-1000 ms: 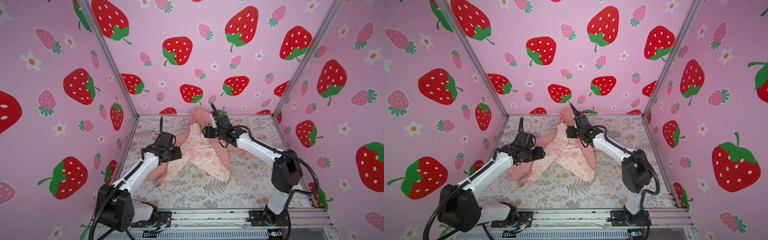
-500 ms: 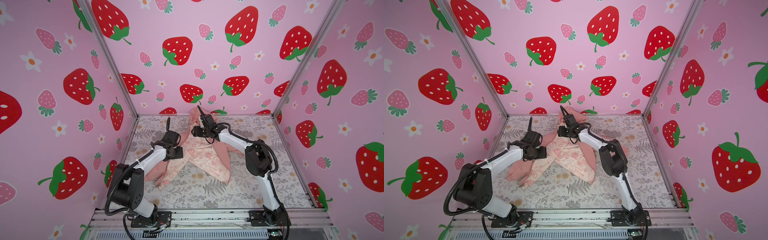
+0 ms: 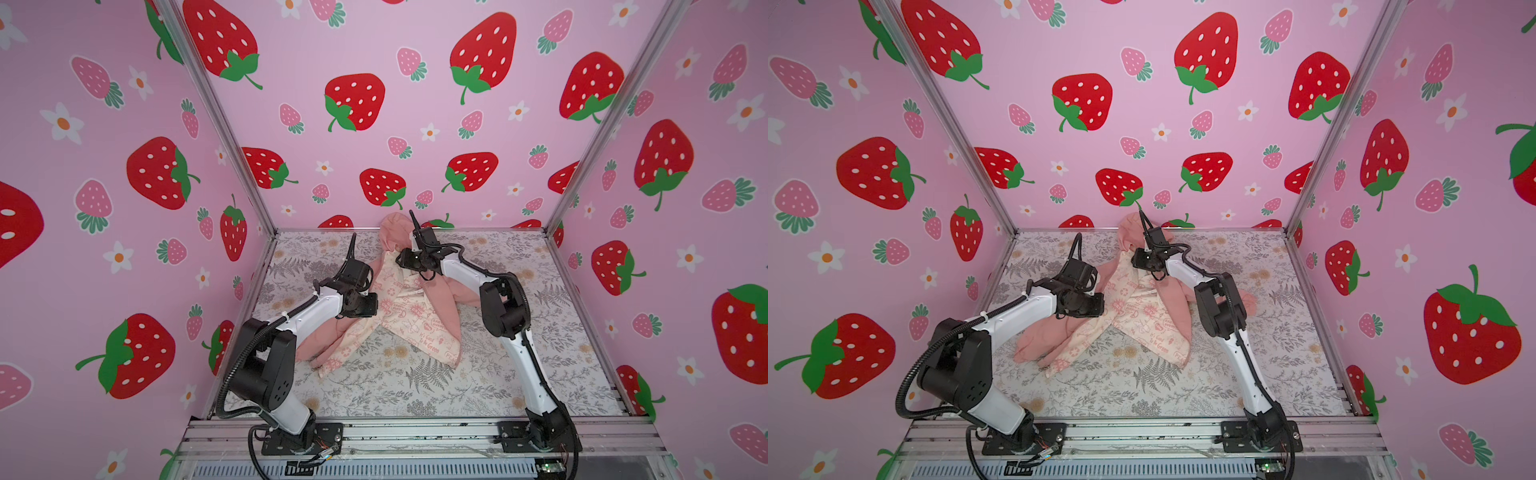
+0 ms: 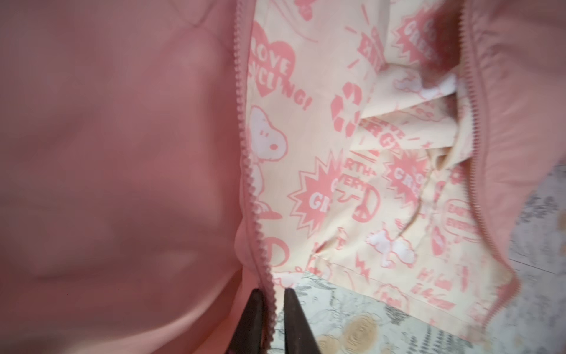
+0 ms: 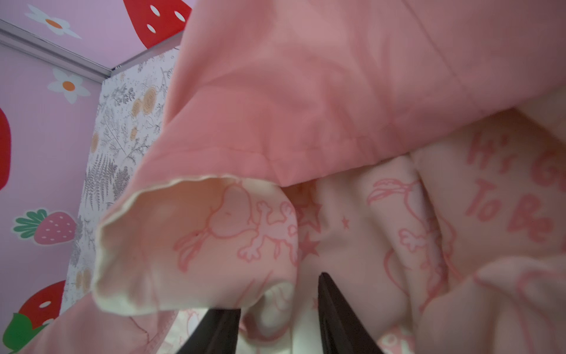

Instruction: Zip up the jacket

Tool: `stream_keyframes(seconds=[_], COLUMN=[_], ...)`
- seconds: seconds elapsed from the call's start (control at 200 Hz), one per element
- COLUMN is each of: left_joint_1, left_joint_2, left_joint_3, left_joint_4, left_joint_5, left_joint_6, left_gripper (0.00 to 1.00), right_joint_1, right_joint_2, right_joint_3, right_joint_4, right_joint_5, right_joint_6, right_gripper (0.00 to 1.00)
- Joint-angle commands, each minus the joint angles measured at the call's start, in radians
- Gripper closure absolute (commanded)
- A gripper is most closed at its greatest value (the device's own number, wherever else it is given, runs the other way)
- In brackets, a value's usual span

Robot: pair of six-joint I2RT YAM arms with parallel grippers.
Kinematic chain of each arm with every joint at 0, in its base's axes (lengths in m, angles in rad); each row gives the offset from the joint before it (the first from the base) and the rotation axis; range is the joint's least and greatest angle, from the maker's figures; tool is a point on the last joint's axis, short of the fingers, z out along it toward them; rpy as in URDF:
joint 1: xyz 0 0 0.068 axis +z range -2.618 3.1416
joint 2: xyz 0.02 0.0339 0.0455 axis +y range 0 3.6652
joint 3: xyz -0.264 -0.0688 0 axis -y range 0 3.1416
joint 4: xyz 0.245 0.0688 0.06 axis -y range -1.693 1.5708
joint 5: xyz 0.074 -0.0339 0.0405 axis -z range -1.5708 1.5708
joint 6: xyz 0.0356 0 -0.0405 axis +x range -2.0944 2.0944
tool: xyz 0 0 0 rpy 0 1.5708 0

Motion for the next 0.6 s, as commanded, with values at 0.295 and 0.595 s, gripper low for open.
stream_keyframes(seconds=[0.295, 0.595], left_joint_1=[-0.154, -0.291], left_joint_2=[0.042, 0.094], left_joint_3=[0.047, 0.06], left_joint_4=[0.107, 0.259], left_joint_5=[0.238, 0.352], left_joint_6=[0.001, -0.069], left_gripper=[0.77, 0.53], right_joint_1=[-0.027, -0.06], right_joint_2=[-0.242, -0.434], right_joint_3=[-0.22, -0.437], right_joint_4=[0.125, 0.103], right_joint_5=[-0.039, -0.026], right_joint_6=[-0.024, -0.084], right_gripper=[0.35, 0.35])
